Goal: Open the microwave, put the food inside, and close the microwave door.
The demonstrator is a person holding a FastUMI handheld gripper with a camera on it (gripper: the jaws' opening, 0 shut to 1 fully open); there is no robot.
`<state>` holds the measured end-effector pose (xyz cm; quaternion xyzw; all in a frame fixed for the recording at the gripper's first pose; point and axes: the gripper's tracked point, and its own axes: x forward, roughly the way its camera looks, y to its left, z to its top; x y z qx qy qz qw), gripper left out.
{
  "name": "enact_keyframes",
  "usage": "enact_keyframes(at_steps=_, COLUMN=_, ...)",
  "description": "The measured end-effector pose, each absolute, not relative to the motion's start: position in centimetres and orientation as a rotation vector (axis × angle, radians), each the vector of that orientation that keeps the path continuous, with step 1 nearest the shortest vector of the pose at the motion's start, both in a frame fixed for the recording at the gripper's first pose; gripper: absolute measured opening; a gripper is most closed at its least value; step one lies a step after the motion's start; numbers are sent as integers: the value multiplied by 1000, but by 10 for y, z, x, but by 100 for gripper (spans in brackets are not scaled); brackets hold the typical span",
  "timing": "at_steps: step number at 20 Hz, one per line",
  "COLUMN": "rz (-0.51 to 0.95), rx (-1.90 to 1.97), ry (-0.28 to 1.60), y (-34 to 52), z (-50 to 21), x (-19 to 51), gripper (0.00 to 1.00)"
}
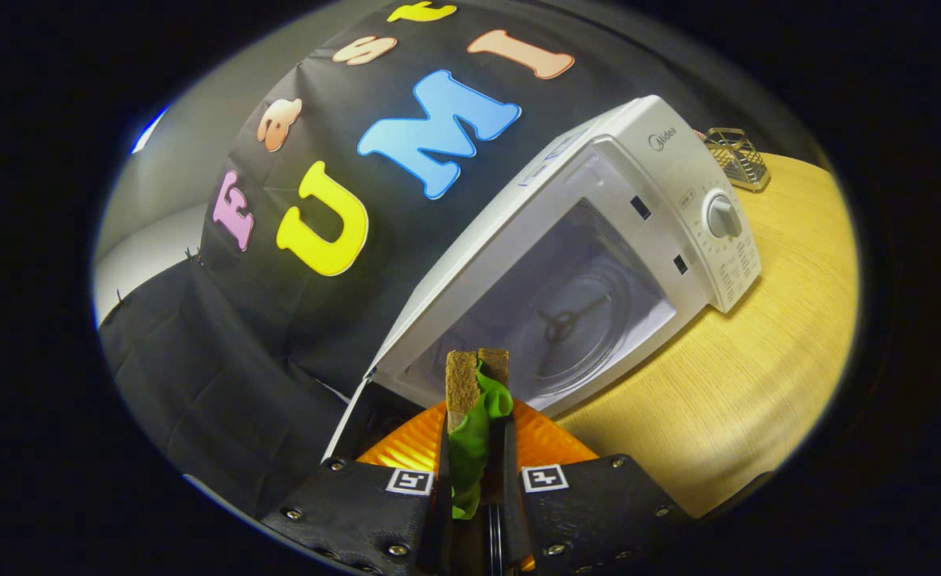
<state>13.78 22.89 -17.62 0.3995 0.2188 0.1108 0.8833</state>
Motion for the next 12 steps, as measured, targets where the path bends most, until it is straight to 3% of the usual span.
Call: enact_keyframes(at_steps=12, rz=86, rx=881, ry=346, y=215, z=-224, x=231, gripper=26)
